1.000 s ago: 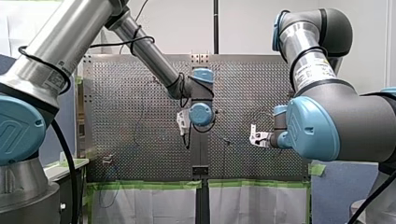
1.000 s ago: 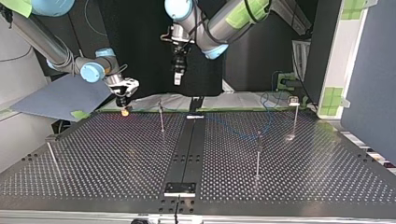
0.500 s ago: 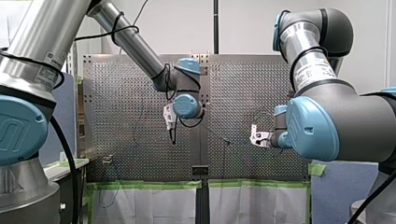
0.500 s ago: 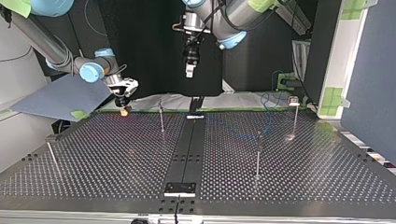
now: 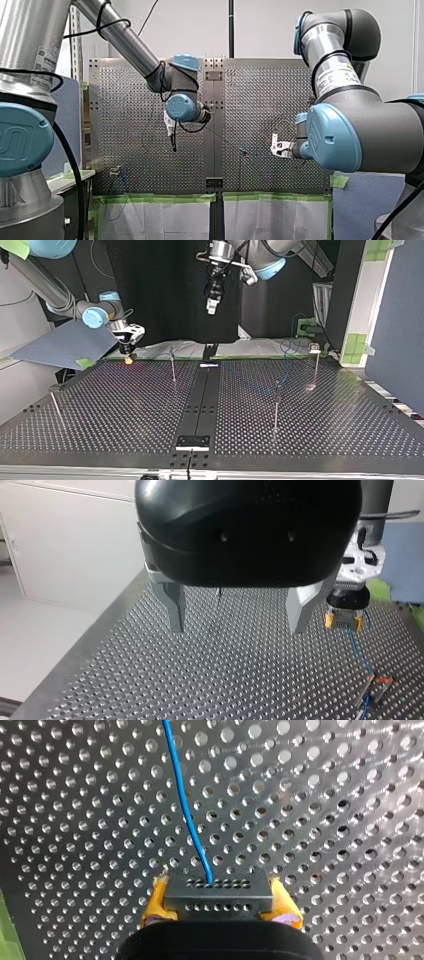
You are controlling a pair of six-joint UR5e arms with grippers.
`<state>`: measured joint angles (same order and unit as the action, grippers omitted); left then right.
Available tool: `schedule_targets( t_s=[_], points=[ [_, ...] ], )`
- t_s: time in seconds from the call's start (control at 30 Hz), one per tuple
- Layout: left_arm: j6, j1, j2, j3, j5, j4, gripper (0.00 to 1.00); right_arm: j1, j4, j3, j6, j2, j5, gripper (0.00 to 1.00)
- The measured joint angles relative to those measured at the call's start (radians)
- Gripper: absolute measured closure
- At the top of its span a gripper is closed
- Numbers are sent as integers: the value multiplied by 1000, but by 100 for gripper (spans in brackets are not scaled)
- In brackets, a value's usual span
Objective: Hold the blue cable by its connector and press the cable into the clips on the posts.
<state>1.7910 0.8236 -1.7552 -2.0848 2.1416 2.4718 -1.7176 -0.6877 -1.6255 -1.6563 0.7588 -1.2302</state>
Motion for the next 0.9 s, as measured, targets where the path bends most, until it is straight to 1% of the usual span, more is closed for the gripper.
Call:
schedule_targets(
  t_s=[0.13, 0.23, 0.33, 0.43, 0.67, 0.77, 0.9],
  points=[
    [3, -6, 29, -35, -17, -10, 0, 6, -1, 0, -6, 0, 2, 100],
    [13, -14, 24, -53, -26, -29, 0, 9, -1, 0, -8, 0, 3, 100],
    [12, -27, 3, -61, -40, -53, 0, 9, -1, 0, -9, 0, 4, 100],
    [9, -47, -24, -63, -65, -81, 0, 9, -1, 0, -11, 0, 7, 100],
    [-20, -106, -90, -64, -125, -148, 0, 8, -1, 0, -13, 0, 12, 100],
    [-28, -116, -118, -64, -134, -176, 0, 9, -1, 0, -15, 0, 12, 100],
    [-31, -120, -145, -64, -136, -212, 0, 11, -2, 0, -16, 0, 12, 100]
  ],
)
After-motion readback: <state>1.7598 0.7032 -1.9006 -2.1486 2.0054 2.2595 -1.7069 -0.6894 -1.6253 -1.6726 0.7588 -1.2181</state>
